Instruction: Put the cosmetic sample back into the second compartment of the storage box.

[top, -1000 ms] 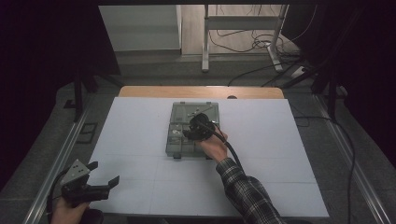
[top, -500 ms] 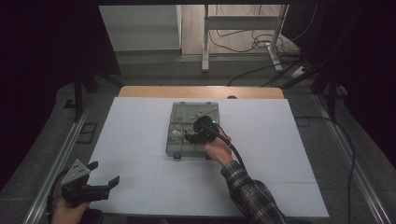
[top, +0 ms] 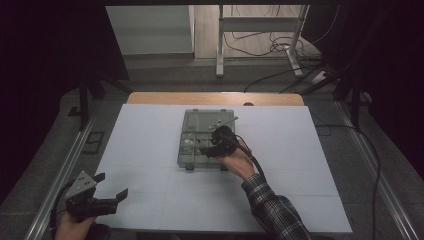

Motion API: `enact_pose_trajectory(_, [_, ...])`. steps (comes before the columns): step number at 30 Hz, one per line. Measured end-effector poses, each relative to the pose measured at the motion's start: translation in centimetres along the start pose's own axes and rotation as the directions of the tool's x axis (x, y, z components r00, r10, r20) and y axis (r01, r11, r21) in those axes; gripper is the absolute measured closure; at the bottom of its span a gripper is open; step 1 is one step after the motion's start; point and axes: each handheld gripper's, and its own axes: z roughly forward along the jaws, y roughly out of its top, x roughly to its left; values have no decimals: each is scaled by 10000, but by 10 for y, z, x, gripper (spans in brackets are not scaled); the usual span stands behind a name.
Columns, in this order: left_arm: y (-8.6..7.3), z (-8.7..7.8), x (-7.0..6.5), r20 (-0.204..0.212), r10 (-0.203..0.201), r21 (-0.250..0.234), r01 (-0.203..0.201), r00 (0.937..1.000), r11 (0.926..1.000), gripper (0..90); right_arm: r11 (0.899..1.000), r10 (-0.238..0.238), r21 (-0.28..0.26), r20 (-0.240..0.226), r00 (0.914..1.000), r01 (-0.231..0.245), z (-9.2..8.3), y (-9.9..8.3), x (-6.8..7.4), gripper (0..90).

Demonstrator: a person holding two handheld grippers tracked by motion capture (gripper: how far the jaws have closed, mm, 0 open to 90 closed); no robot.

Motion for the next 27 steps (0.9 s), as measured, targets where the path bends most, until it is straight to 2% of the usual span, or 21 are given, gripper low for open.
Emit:
enact_pose_trajectory(11, [0, 0, 0, 10, 27, 0, -27, 10000, 10000, 26, 10000, -43, 8, -196, 9998, 44, -10, -2, 6, 286])
enact_pose_trajectory(20, [0, 0, 0, 1, 50, -6, -50, 10000, 10000, 26, 9995, -276, 162, -98, 9996, 278, -18, -10, 10, 198])
enact_pose_trajectory(27, [0, 0, -1, 10, 70, -8, -70, 10000, 10000, 26, 9989, -352, 296, -362, 9987, 363, -23, -18, 14, 154])
